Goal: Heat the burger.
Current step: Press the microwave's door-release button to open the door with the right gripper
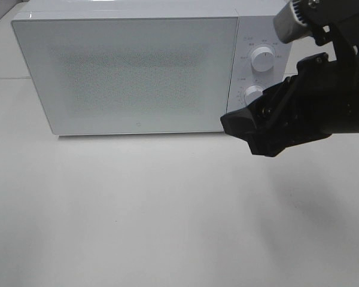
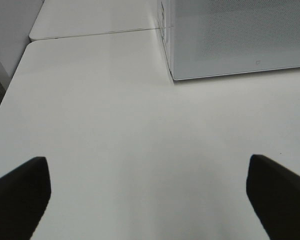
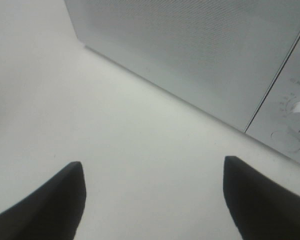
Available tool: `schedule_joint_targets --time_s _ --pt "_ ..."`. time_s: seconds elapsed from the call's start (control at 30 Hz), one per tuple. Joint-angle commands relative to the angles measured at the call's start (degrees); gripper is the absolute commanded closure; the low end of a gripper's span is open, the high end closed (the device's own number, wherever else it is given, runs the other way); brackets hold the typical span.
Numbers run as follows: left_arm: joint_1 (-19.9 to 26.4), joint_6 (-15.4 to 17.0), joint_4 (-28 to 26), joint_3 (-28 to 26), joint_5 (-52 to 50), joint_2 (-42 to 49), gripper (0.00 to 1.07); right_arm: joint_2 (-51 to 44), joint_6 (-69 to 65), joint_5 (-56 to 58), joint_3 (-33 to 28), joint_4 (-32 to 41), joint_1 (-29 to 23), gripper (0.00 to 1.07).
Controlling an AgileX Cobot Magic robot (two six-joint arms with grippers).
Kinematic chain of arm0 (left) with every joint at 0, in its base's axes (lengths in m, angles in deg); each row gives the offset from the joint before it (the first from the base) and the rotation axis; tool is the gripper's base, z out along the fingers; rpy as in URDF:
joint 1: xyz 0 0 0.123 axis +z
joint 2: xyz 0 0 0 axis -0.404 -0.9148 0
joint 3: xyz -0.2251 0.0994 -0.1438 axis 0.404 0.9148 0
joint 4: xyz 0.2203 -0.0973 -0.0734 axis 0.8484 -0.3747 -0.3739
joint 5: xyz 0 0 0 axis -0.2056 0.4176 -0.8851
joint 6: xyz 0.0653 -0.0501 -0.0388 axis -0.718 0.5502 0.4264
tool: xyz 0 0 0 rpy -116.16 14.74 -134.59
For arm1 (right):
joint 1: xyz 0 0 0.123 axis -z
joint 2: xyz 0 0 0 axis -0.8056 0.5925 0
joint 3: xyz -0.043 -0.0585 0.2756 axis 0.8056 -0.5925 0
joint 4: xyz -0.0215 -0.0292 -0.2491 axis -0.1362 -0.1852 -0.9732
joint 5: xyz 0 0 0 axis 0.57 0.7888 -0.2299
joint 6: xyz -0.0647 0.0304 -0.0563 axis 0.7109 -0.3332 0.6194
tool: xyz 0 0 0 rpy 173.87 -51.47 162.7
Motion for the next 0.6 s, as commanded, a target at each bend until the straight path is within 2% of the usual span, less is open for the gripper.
schedule_joint_targets --time_s 0.03,0.17,0.23,0.27,0.33,0.37,0.43,0.6 --pt "0.11 0.34 0.0 0.17 -0.29 1.15 0.06 -0.69 -8.31 8.77 2.41 -6.02 1.43 0.31" --pt "0.11 0.34 0.0 0.17 -0.29 1.15 0.06 -0.69 -14.95 13.01 3.27 -11.75 4.87 0.29" --pt "0.11 0.34 0.0 0.17 -0.29 1.15 0.06 -0.69 -19.88 18.56 5.1 -16.67 13.01 0.28" --pt "0.11 0.34 0.0 0.17 -0.29 1.15 0.06 -0.69 -19.88 18.56 5.1 -16.67 13.01 0.28" --pt "0.11 0.34 0.0 0.17 -0.29 1.15 0.06 -0.46 -20.51 21.08 5.67 -18.39 17.53 0.28" --pt "0.11 0.34 0.0 0.17 -0.29 1.15 0.06 -0.46 -20.51 21.08 5.67 -18.39 17.53 0.28" --pt "0.11 0.34 0.0 0.17 -0.29 1.15 0.06 -0.4 -20.45 24.98 5.9 -19.94 26.36 0.28" --pt "0.11 0.34 0.0 0.17 -0.29 1.15 0.06 -0.63 -20.51 28.88 5.9 -22.57 30.94 0.29"
